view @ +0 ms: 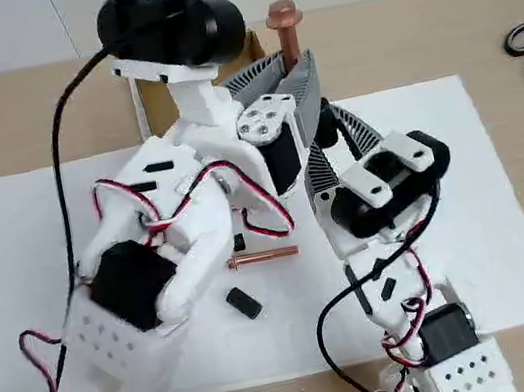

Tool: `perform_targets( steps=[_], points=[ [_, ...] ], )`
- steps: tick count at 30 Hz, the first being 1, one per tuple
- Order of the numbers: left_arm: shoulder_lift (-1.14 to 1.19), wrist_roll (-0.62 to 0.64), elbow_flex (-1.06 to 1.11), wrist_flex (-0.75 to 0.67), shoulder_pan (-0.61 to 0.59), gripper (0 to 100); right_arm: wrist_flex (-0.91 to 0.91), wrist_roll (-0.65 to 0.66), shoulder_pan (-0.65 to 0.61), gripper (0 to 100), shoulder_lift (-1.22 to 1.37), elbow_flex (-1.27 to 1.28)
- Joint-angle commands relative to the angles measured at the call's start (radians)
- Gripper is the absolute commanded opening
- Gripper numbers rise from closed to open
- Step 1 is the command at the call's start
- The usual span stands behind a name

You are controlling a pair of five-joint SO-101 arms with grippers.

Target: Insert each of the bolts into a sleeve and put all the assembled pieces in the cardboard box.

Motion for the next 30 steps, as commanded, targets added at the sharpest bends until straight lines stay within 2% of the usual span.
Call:
perform_targets(
  steps=[1, 5, 9, 30],
  points=[
    [-0.035, -0.005, 0.073, -0.124, 0.008, 1, -0.028, 0.011, 0.002, 0.4, -0.019, -0.008],
    [-0.035, -0.008, 0.136, -0.215, 0.008, 1, -0.028, 0.011, 0.002, 0.4, -0.027, -0.006],
    [-0.031, -0.009, 0.145, -0.241, 0.003, 1, -0.022, 0.011, 0.004, 0.4, -0.027, -0.006],
    [-0.028, -0.009, 0.2, -0.287, -0.034, 1, -0.021, 0.006, 0.002, 0.3, -0.028, -0.005]
  ],
)
